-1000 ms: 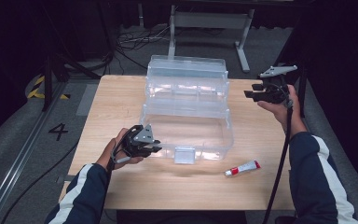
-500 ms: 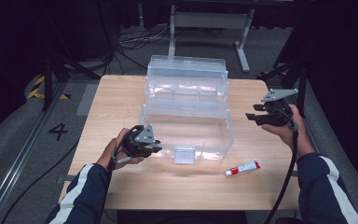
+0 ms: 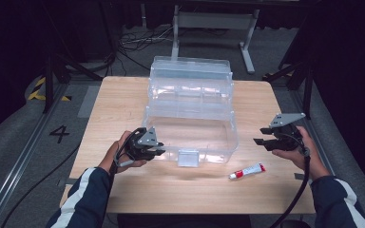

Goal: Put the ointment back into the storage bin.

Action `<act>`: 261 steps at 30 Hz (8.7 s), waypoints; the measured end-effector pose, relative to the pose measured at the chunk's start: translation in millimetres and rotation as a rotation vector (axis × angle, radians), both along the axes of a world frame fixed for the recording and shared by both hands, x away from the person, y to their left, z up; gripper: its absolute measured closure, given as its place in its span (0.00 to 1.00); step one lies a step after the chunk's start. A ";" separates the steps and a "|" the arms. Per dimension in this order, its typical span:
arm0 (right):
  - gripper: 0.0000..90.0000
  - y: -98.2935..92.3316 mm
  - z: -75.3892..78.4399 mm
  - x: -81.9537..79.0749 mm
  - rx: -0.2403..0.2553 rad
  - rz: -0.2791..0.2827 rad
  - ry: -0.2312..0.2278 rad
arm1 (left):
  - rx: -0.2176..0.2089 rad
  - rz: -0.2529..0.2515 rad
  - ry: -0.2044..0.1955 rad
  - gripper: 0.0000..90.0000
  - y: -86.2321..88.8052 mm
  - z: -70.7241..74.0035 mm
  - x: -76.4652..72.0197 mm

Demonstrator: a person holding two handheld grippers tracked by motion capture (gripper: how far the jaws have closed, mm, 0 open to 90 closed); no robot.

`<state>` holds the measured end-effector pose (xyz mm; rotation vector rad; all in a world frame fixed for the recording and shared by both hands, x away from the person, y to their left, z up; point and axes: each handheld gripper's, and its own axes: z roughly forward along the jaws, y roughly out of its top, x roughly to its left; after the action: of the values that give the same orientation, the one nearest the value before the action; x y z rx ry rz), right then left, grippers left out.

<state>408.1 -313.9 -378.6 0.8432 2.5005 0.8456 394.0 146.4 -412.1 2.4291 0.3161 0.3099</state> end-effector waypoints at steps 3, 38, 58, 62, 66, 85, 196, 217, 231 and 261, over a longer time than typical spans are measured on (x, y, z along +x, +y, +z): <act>0.56 -1.2 -6.1 -4.5 -0.008 0.003 0.013 | 0.001 0.002 -0.001 0.81 -0.2 0.0 -0.2; 0.51 31.0 -54.8 -50.6 -0.120 0.287 0.171 | 0.025 0.024 -0.032 0.81 -2.3 4.5 -5.9; 0.60 61.1 -62.1 -43.4 -0.267 0.367 0.236 | -0.020 0.045 -0.072 0.69 16.0 23.4 -16.1; 0.63 63.2 -62.8 -42.1 -0.297 0.367 0.236 | -0.034 0.069 -0.090 0.66 25.0 27.8 -22.7; 0.70 64.5 -63.9 -41.0 -0.306 0.357 0.237 | -0.033 0.124 -0.102 0.61 43.5 28.6 -32.0; 0.79 64.2 -67.0 -37.5 -0.310 0.330 0.251 | 0.059 0.264 0.005 0.46 93.1 -26.5 -43.8; 0.79 159.6 57.5 18.9 -0.186 0.389 -0.073 | -0.118 0.370 0.120 0.18 113.4 -74.4 -37.0; 0.79 179.9 14.2 42.7 -0.316 0.426 0.088 | -0.118 0.370 0.120 0.18 113.4 -74.4 -36.9; 0.79 190.8 -3.2 50.7 -0.397 0.473 0.166 | -0.118 0.370 0.120 0.18 113.4 -74.4 -36.9; 0.86 200.4 -17.4 49.8 -0.471 0.545 0.280 | -0.118 0.370 0.120 0.18 113.4 -74.4 -36.9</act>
<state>457.9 -113.5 -395.9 0.1231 3.0513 0.2521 357.0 259.8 -486.5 2.2683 0.8185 0.2960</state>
